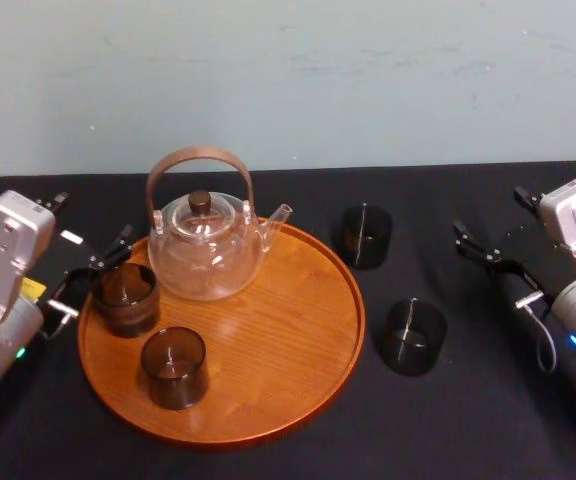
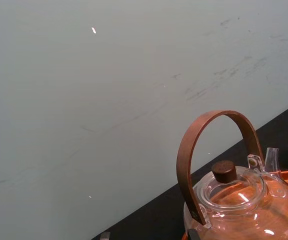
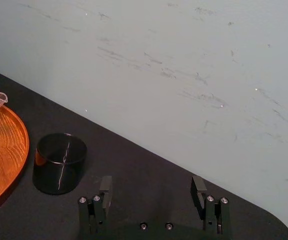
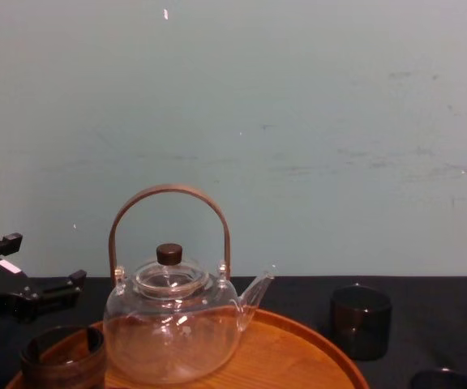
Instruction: Pick up the glass from the table and place it on the tray.
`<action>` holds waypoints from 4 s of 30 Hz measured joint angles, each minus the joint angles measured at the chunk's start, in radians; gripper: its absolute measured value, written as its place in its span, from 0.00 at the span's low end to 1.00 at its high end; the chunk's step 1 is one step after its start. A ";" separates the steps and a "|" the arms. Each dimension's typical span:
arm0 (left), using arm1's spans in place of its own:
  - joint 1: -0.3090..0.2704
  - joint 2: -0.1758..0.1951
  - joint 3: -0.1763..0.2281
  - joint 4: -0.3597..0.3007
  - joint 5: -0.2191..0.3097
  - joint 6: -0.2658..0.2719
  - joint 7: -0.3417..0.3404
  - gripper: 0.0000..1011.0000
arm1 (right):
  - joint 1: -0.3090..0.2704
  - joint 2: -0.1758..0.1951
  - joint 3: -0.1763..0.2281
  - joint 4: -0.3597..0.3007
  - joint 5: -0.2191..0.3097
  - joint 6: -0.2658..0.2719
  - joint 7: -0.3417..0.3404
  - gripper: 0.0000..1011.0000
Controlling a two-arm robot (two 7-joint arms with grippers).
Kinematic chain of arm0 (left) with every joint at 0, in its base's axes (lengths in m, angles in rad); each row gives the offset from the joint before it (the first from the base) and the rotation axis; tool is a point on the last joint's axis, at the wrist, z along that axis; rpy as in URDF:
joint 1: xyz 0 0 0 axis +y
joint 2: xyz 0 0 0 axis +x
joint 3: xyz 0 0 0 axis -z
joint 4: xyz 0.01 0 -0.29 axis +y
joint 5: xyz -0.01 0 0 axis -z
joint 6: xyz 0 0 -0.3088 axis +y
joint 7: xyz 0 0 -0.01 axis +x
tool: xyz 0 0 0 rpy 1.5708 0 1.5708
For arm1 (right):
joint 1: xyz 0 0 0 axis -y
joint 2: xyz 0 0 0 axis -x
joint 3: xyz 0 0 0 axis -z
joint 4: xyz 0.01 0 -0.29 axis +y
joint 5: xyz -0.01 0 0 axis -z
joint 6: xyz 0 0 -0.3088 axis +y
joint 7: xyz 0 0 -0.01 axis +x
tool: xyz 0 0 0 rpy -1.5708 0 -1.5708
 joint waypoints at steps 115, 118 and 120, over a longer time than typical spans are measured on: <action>0.000 0.000 0.000 0.000 0.000 0.000 0.000 0.99 | -0.317 0.059 0.193 -0.353 0.109 0.356 0.397 0.99; 0.000 0.000 0.000 0.000 0.000 0.000 0.000 0.99 | -0.305 0.048 0.191 -0.342 0.106 0.364 0.402 0.99; 0.000 0.000 0.000 0.000 0.000 0.000 0.000 0.99 | -0.299 0.043 0.189 -0.337 0.104 0.367 0.405 0.99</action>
